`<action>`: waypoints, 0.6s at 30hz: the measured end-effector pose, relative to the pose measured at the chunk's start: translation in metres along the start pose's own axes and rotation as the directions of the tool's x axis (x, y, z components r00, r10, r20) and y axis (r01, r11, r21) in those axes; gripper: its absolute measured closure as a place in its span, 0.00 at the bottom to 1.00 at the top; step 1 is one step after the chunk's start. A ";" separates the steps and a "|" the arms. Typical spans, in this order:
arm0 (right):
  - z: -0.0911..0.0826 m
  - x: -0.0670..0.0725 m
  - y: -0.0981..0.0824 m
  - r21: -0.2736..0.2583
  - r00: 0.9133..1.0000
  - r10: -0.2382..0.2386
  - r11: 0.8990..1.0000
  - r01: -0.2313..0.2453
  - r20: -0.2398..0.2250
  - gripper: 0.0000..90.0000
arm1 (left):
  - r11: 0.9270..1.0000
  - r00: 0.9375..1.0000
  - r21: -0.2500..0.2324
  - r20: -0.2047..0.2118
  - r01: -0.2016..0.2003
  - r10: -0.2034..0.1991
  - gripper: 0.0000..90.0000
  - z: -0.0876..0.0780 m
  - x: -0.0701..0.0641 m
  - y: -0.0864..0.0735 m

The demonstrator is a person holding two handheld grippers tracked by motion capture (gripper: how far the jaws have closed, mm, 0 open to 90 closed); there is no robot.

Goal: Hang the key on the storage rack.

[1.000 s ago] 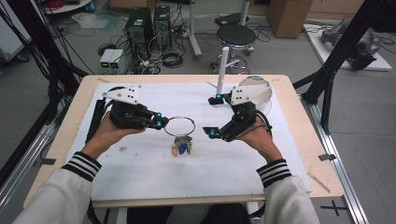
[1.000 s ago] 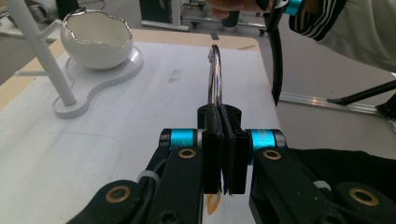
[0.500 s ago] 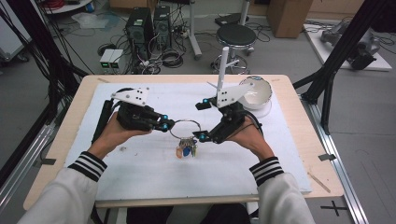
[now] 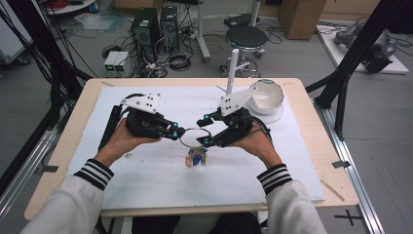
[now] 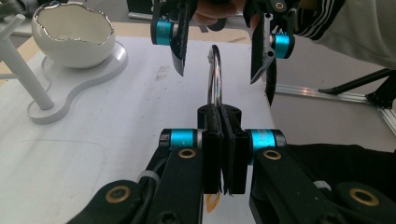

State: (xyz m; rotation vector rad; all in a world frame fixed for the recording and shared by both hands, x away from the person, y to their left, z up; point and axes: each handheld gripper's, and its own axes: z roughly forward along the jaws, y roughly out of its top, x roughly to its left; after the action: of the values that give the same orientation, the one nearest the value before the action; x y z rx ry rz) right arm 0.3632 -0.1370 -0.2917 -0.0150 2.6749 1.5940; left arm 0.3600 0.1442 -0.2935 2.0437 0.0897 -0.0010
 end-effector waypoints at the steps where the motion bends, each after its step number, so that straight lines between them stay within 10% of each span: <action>1: 0.000 0.000 0.000 0.004 1.000 0.011 1.000 -0.011 -0.002 0.52 | 1.000 1.000 -0.005 0.000 0.003 -0.003 0.97 0.001 0.000 0.000; 18: -0.001 -0.001 0.000 0.039 1.000 0.012 0.999 -0.011 -0.010 0.90 | 1.000 1.000 0.009 0.003 0.006 -0.006 0.97 0.006 -0.001 0.002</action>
State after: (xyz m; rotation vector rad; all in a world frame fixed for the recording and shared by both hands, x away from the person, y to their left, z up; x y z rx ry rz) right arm 0.3640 -0.1376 -0.2914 -0.0066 2.7180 1.5486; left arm 0.3589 0.1380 -0.2948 2.0528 0.0938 -0.0083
